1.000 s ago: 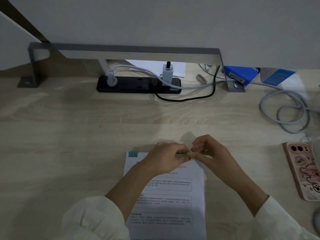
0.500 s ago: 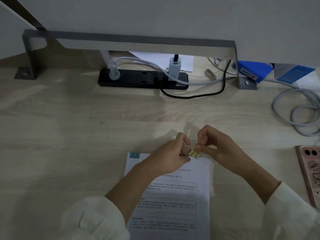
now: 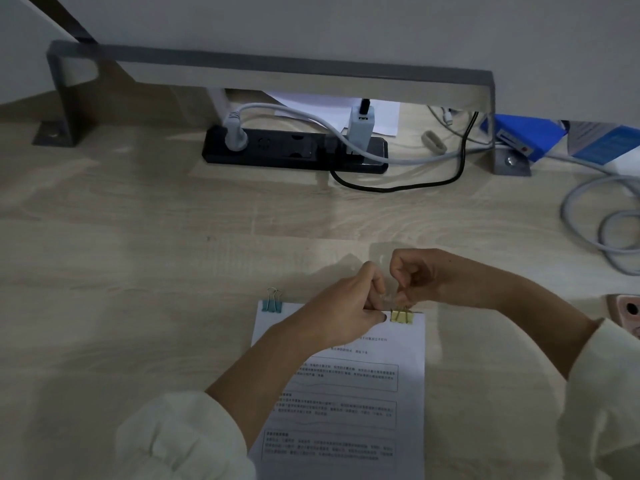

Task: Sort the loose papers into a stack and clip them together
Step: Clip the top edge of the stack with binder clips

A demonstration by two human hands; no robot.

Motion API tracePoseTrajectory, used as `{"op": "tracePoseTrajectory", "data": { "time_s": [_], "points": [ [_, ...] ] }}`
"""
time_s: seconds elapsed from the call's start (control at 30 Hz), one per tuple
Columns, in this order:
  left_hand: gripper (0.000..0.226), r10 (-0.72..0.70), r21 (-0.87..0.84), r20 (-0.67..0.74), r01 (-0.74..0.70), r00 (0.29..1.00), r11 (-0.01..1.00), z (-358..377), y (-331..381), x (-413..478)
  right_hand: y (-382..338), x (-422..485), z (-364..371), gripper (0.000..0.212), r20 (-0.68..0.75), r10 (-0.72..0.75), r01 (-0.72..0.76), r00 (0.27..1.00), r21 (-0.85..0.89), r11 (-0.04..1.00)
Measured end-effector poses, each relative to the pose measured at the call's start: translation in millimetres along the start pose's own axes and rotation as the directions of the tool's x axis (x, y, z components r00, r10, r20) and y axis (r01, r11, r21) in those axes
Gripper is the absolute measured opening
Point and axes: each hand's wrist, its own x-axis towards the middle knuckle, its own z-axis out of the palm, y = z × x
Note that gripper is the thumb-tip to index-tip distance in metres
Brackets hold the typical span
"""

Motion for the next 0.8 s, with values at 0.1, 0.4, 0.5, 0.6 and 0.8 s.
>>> {"op": "tracePoseTrajectory", "data": {
  "time_s": [0.1,0.4,0.5,0.6,0.8],
  "points": [
    [0.025,-0.002,0.013,-0.002,0.002,1.0,1.0,-1,-1,0,-2,4,-8,0.022,0.078,0.022,-0.021,0.997,-0.014,1.0],
    [0.019,0.007,0.01,-0.007,-0.007,1.0,1.0,-2,0,-2,4,2,-11,0.019,0.129,0.048,-0.053,0.99,0.032,0.998],
    [0.016,0.002,0.011,-0.009,-0.002,1.0,1.0,-2,0,-3,7,-1,-10,0.016,0.12,0.094,-0.105,0.988,0.09,0.99],
    [0.016,0.004,0.03,-0.027,-0.003,1.0,1.0,-2,-2,-3,12,-9,-5,0.023,0.013,0.153,-0.152,0.988,0.207,0.966],
    [0.015,0.066,0.102,-0.168,-0.05,0.984,0.994,-8,-7,-9,31,-55,55,0.033,-0.227,0.238,-0.089,0.944,0.521,0.849]
  ]
}}
